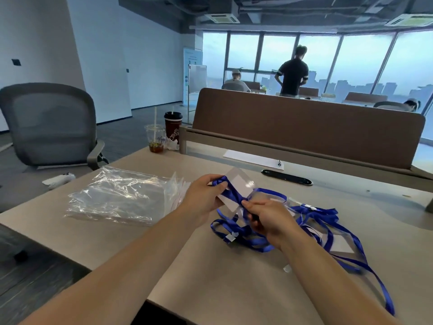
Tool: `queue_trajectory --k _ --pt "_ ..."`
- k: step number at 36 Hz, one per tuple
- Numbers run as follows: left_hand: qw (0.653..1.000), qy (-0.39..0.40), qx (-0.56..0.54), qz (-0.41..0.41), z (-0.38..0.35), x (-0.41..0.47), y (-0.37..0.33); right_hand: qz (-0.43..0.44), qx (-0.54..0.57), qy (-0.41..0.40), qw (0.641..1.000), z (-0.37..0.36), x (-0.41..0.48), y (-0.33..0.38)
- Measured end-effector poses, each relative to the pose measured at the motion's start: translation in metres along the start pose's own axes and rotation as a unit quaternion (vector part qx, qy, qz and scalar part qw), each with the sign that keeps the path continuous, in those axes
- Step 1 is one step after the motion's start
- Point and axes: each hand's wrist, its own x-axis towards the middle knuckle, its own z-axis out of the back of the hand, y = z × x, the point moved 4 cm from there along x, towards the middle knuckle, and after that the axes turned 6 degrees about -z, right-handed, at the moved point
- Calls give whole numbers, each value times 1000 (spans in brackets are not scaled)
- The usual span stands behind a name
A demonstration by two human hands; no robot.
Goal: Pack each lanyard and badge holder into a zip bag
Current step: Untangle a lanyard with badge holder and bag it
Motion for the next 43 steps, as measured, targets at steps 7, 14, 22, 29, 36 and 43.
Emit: queue_trajectory --k 7,14,22,29,36,43 --pt "999 -46 -25 10 21 -1 6 10 19 -4 1000 -27 10 1" --pt "997 -81 -2 15 45 -1 0 -9 107 24 994 -62 15 10" --pt "989 -119 83 27 79 4 -12 -8 22 46 999 -92 27 11" --pt "986 -140 81 34 108 11 -10 20 16 41 999 -118 39 15" --pt "980 -128 152 11 125 22 -16 63 -38 50 996 -132 49 22" --pt "909 -139 390 -42 148 41 -21 89 -79 -2 993 -125 79 33"
